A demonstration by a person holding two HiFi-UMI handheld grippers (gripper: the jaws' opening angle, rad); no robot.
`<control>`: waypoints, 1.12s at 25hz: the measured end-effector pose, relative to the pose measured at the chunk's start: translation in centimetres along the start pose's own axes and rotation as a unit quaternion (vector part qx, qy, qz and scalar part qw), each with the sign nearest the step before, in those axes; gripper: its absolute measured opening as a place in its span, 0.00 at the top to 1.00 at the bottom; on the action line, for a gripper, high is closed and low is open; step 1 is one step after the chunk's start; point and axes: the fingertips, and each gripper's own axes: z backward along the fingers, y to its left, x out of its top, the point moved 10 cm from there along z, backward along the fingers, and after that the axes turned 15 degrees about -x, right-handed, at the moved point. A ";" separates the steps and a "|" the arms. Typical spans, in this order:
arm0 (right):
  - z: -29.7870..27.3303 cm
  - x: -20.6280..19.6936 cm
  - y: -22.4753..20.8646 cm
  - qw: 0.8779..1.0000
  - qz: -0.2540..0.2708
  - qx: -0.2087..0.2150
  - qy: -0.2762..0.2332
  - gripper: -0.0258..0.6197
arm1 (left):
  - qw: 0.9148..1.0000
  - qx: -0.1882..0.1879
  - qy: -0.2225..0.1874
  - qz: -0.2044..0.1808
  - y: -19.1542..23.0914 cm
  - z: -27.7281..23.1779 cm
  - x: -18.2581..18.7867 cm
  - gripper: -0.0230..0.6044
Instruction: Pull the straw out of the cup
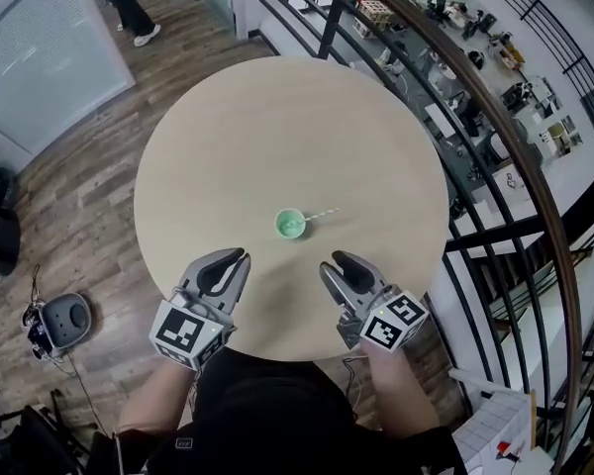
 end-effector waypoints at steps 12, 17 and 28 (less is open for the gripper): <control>-7.6 -2.8 -5.7 0.996 -0.032 -0.071 0.042 0.72 | 0.999 -0.006 0.024 0.036 5.0 -3.6 -3.7 0.90; -9.9 -3.8 -7.3 0.995 -0.052 -0.072 0.043 0.71 | 0.998 -0.010 0.039 0.040 5.7 -4.5 -4.6 0.90; -12.2 -4.1 -7.7 0.995 -0.051 -0.082 0.036 0.75 | 0.997 0.004 0.049 0.055 7.1 -4.7 -5.6 0.90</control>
